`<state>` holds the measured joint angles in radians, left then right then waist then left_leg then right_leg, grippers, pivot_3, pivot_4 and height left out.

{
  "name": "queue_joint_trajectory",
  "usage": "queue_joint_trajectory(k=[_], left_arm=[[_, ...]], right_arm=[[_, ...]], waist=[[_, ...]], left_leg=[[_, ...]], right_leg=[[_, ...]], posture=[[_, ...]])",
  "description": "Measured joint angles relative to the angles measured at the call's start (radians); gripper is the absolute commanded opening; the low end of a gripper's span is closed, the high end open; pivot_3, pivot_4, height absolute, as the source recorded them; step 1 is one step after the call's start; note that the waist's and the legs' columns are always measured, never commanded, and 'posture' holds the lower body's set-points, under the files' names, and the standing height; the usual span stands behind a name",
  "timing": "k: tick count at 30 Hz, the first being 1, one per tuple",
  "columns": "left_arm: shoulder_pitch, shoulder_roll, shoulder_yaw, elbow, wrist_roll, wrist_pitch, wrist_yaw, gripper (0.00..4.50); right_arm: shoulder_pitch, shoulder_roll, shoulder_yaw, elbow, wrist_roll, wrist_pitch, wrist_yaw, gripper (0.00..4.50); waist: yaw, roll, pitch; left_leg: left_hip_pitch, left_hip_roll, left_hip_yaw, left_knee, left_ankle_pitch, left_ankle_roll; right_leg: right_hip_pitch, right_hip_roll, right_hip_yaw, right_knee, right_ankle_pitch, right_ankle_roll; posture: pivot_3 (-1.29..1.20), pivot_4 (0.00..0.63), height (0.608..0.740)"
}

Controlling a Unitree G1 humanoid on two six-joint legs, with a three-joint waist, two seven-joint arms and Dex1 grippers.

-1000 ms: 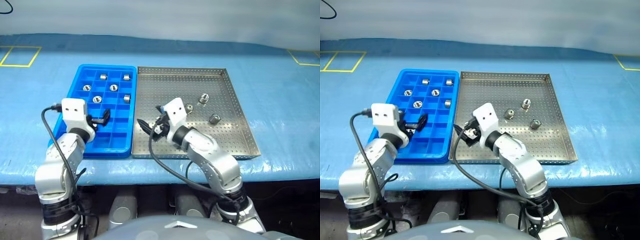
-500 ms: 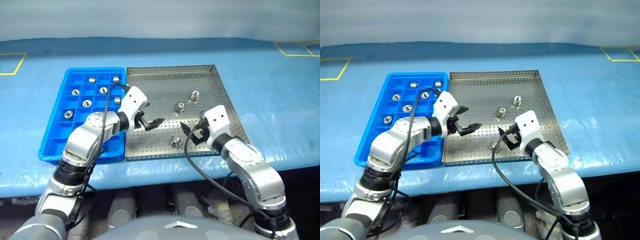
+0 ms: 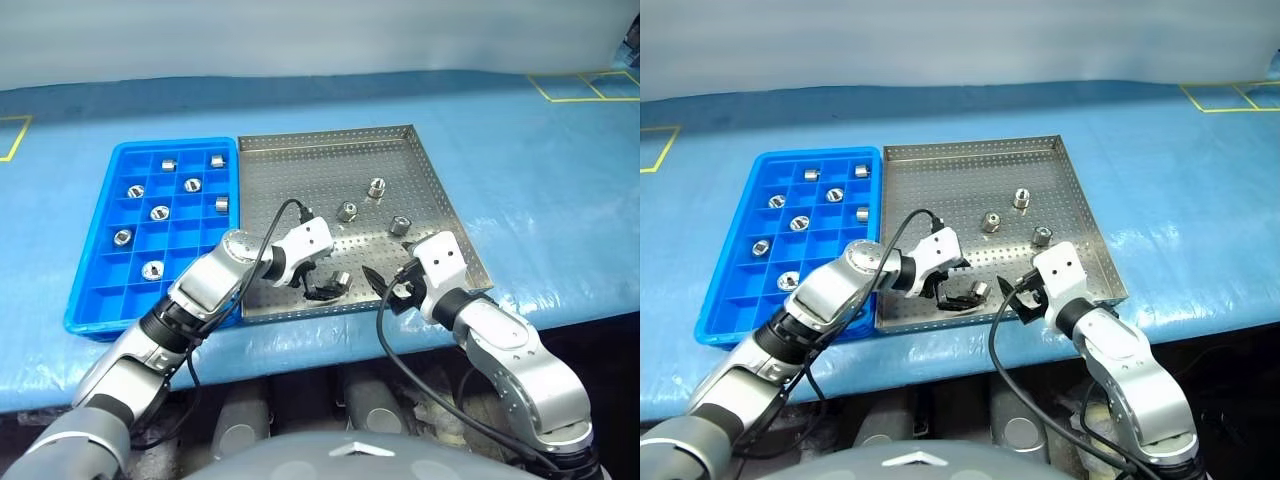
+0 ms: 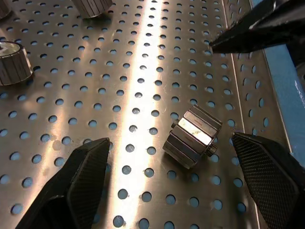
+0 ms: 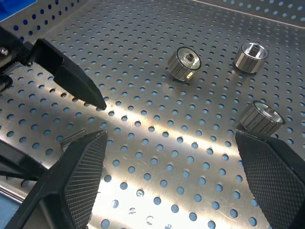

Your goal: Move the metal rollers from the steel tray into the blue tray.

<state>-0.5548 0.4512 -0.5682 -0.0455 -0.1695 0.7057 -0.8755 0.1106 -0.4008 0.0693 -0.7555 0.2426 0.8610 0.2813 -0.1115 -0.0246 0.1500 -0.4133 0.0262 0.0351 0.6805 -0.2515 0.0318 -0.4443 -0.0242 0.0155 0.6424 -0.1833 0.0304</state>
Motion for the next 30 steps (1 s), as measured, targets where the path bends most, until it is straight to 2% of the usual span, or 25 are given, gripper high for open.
queue_joint_trajectory(k=[1, 3, 14, 15, 27, 30], left_arm=[[-0.004, -0.001, -0.008, 0.014, 0.012, -0.007, -0.005, 4.46], [-0.015, -0.006, -0.022, 0.047, 0.033, -0.033, -0.026, 3.91], [-0.015, -0.029, -0.022, 0.084, 0.077, -0.082, -0.073, 0.21], [-0.007, -0.026, -0.010, 0.083, 0.076, -0.081, -0.072, 0.04], [0.113, 0.061, 0.083, -0.060, 0.067, -0.033, -0.061, 0.04], [0.127, 0.067, 0.100, -0.094, 0.043, -0.019, -0.065, 0.60]], right_arm=[[0.001, 0.001, 0.000, 0.000, 0.000, 0.000, -0.001, 4.50], [0.002, 0.007, 0.000, 0.000, 0.000, 0.000, -0.008, 4.50], [-0.007, 0.030, 0.013, 0.001, -0.001, 0.000, -0.037, 4.50], [-0.010, 0.031, 0.016, 0.002, -0.001, 0.000, -0.038, 4.50], [-0.084, 0.033, 0.055, 0.052, 0.000, -0.001, -0.018, 4.50], [-0.088, 0.031, 0.056, 0.064, 0.000, -0.001, -0.017, 4.50]], waist=[[-0.003, 0.000, 0.000], [-0.008, 0.000, 0.000], [-0.014, 0.001, 0.000], [-0.015, 0.001, 0.000], [-0.001, 0.001, 0.000], [0.008, 0.001, 0.000]], left_leg=[[0.000, 0.000, 0.000, 0.000, 0.000, 0.000], [0.000, 0.000, 0.000, 0.000, 0.000, 0.000], [0.000, 0.000, 0.000, 0.000, 0.000, 0.000], [0.001, 0.000, 0.000, 0.000, 0.000, 0.000], [0.000, 0.000, 0.000, 0.000, 0.000, 0.000], [0.001, 0.000, 0.000, 0.000, 0.000, 0.000]], right_leg=[[0.000, 0.000, 0.000, 0.000, 0.000, 0.000], [0.000, 0.000, 0.000, 0.000, 0.000, 0.000], [0.000, -0.001, 0.000, 0.000, 0.000, 0.001], [0.000, 0.000, 0.001, 0.001, 0.000, 0.001], [0.001, -0.001, 0.000, 0.000, 0.000, 0.001], [0.001, -0.001, 0.000, 0.001, 0.000, 0.001]], posture=[[-0.25, 0.150, 0.740], [-0.25, 0.150, 0.740], [-0.22, 0.150, 0.740], [-0.21, 0.150, 0.740], [-0.14, 0.150, 0.740], [-0.14, 0.150, 0.740]])
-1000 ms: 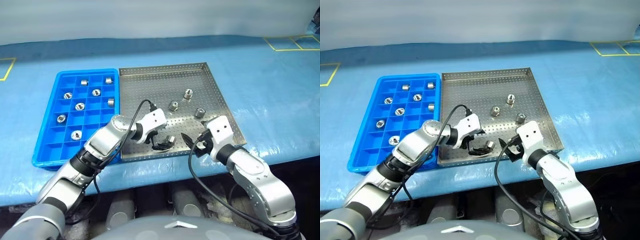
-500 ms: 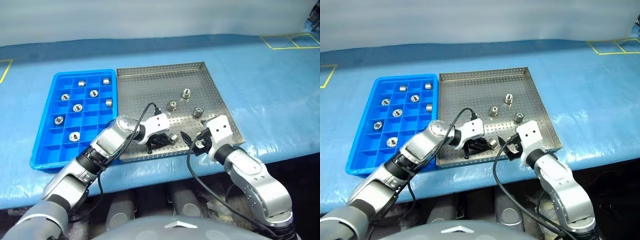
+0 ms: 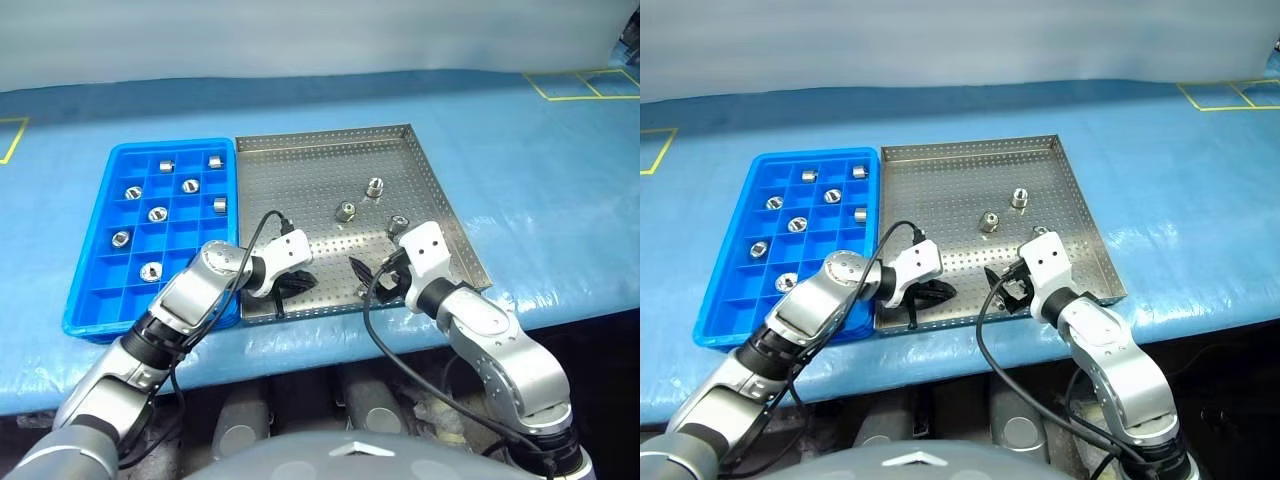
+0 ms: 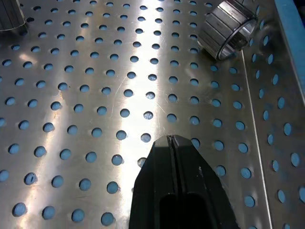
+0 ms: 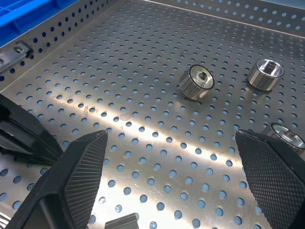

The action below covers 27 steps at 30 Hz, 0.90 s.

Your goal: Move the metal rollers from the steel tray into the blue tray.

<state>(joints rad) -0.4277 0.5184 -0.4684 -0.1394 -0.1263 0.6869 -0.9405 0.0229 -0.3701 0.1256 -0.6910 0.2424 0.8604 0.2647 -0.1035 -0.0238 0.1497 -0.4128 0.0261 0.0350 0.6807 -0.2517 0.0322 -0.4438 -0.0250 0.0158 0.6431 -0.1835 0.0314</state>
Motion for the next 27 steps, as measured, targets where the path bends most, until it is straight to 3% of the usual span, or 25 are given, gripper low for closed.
queue_joint_trajectory(k=[7, 12, 20, 27], left_arm=[[-0.029, -0.033, 0.009, -0.001, -0.011, -0.022, -0.013, 2.93], [-0.087, -0.096, -0.013, 0.124, 0.021, -0.136, -0.017, 4.49], [-0.151, -0.156, -0.076, 0.342, 0.114, -0.443, -0.069, 4.49], [-0.232, -0.193, -0.087, 0.498, 0.125, -0.634, -0.187, 4.49]], right_arm=[[-0.006, -0.019, -0.009, 0.004, 0.002, 0.000, 0.018, 4.50], [0.017, -0.029, -0.063, -0.005, 0.005, 0.000, 0.017, 4.50], [0.083, -0.028, -0.165, -0.058, 0.014, 0.008, -0.005, 4.50], [0.111, -0.012, -0.174, -0.089, 0.015, 0.022, -0.029, 4.50]], waist=[[0.023, 0.000, 0.000], [0.026, 0.000, 0.000], [0.006, 0.000, 0.000], [-0.028, 0.000, 0.000]], left_leg=[[0.000, 0.000, 0.000, 0.001, 0.000, 0.000], [0.000, -0.001, 0.000, 0.001, 0.000, 0.000], [0.000, 0.000, 0.001, 0.001, 0.000, 0.000], [0.000, -0.001, 0.002, 0.001, 0.000, 0.001]], right_leg=[[0.000, 0.000, 0.000, 0.000, 0.000, 0.000], [0.001, 0.000, 0.000, 0.000, 0.000, 0.000], [0.000, 0.001, 0.001, 0.000, 0.000, 0.001], [0.000, 0.000, 0.002, 0.000, 0.001, 0.001]], posture=[[-0.16, 0.150, 0.740], [-0.20, 0.150, 0.740], [-0.26, 0.150, 0.740], [-0.31, 0.150, 0.740]])
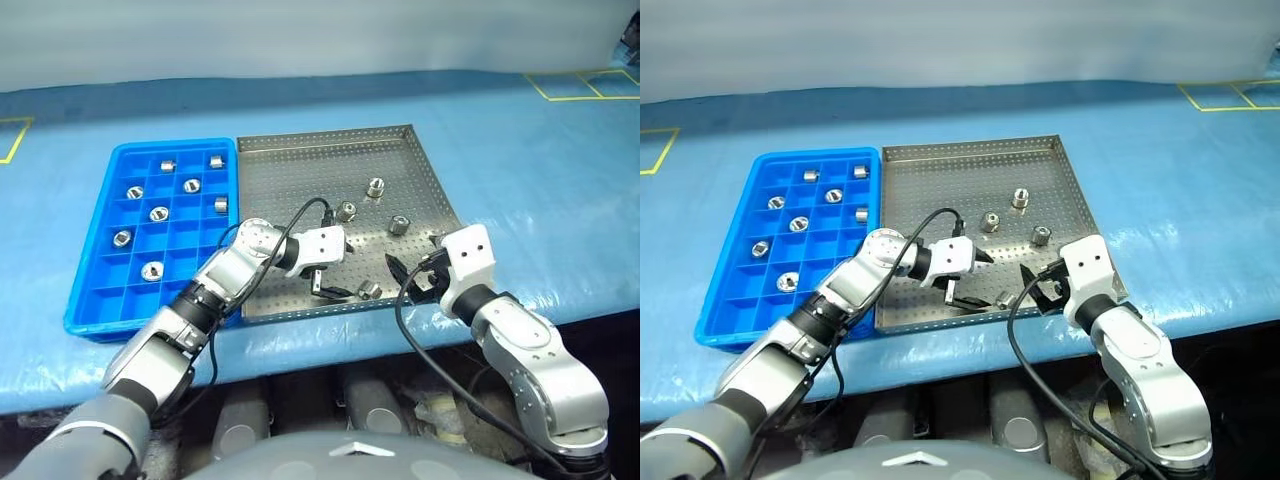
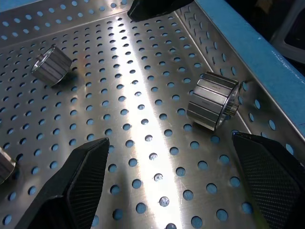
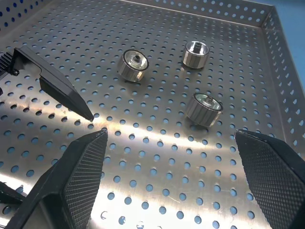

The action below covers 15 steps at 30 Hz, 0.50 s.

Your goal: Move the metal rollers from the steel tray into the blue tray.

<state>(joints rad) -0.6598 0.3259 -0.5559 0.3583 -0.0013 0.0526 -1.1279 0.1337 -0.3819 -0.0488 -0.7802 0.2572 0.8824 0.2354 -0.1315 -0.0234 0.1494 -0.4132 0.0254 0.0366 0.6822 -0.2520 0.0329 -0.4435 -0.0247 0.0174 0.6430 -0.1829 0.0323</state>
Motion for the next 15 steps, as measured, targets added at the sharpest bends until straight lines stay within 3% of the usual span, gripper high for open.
queue_joint_trajectory(k=[15], left_arm=[[-0.105, -0.033, -0.005, 0.227, 0.060, -0.346, -0.176, 4.49]], right_arm=[[0.029, 0.042, 0.000, -0.017, -0.006, -0.001, -0.052, 4.50]], waist=[[-0.097, 0.000, 0.000]], left_leg=[[0.000, 0.000, -0.001, -0.001, -0.001, 0.001]], right_leg=[[0.000, 0.000, 0.001, 0.000, -0.001, 0.002]], posture=[[-0.35, 0.150, 0.740]])
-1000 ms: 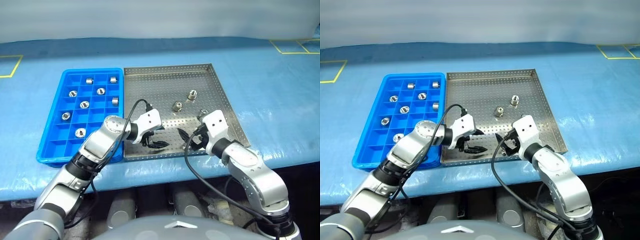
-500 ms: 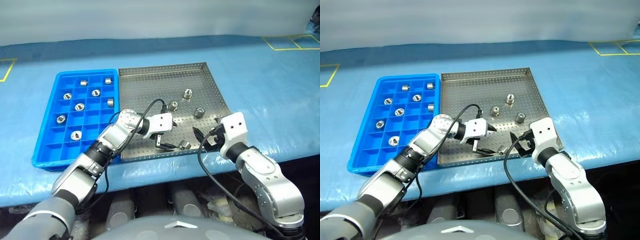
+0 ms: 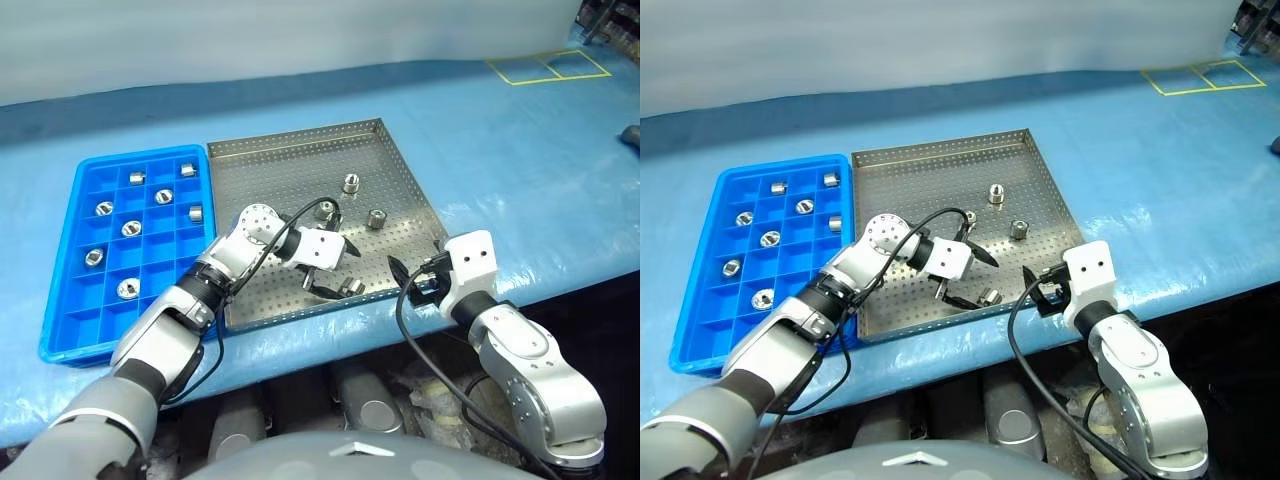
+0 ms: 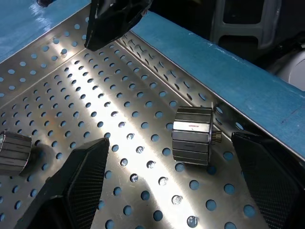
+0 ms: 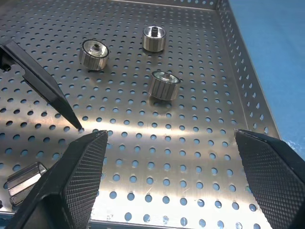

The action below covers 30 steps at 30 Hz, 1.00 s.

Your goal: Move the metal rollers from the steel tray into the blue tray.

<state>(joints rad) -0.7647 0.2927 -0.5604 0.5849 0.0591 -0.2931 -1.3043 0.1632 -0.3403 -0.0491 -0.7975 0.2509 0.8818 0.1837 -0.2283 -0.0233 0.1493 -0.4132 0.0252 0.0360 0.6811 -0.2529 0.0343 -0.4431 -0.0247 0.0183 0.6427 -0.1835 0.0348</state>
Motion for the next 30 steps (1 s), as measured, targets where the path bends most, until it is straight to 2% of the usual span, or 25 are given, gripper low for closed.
queue_joint_trajectory(k=[10, 13, 21, 27, 30], left_arm=[[-0.024, -0.024, -0.034, 0.096, 0.060, -0.190, -0.060, 4.49], [-0.040, -0.038, -0.038, 0.125, 0.075, -0.225, -0.071, 3.96], [-0.056, -0.085, -0.038, 0.203, 0.099, -0.275, -0.071, 1.26], [-0.064, -0.091, -0.026, 0.231, 0.109, -0.274, -0.004, 1.23], [-0.051, -0.076, 0.057, 0.198, 0.094, -0.185, 0.106, 1.23]], right_arm=[[0.006, 0.017, 0.000, 0.000, -0.009, 0.000, -0.025, 4.50], [0.008, 0.023, 0.001, 0.000, -0.010, 0.000, -0.033, 4.50], [0.015, 0.034, 0.002, -0.001, -0.018, 0.000, -0.051, 4.50], [0.014, 0.034, 0.004, -0.001, -0.023, 0.000, -0.052, 4.50], [-0.018, 0.041, 0.023, 0.002, -0.022, 0.000, -0.051, 4.50]], waist=[[-0.027, 0.000, 0.000], [-0.029, 0.001, 0.000], [-0.040, 0.001, -0.001], [-0.063, 0.001, -0.001], [-0.075, 0.001, 0.000]], left_leg=[[0.000, -0.001, 0.000, -0.001, -0.003, 0.003], [0.000, -0.002, 0.000, 0.000, -0.003, 0.004], [0.001, -0.005, 0.002, 0.002, -0.004, 0.006], [0.001, -0.005, 0.002, 0.002, -0.004, 0.007], [0.002, -0.004, 0.002, 0.002, -0.004, 0.007]], right_leg=[[0.000, -0.001, 0.001, 0.000, -0.001, 0.006], [0.001, -0.003, 0.001, 0.000, -0.001, 0.007], [0.003, -0.006, 0.003, -0.001, -0.002, 0.008], [0.003, -0.005, 0.004, -0.001, 0.000, 0.012], [0.002, -0.004, 0.006, 0.000, 0.001, 0.013]], posture=[[-0.38, 0.150, 0.740], [-0.38, 0.150, 0.740], [-0.39, 0.150, 0.740], [-0.35, 0.150, 0.740], [-0.31, 0.150, 0.740]])
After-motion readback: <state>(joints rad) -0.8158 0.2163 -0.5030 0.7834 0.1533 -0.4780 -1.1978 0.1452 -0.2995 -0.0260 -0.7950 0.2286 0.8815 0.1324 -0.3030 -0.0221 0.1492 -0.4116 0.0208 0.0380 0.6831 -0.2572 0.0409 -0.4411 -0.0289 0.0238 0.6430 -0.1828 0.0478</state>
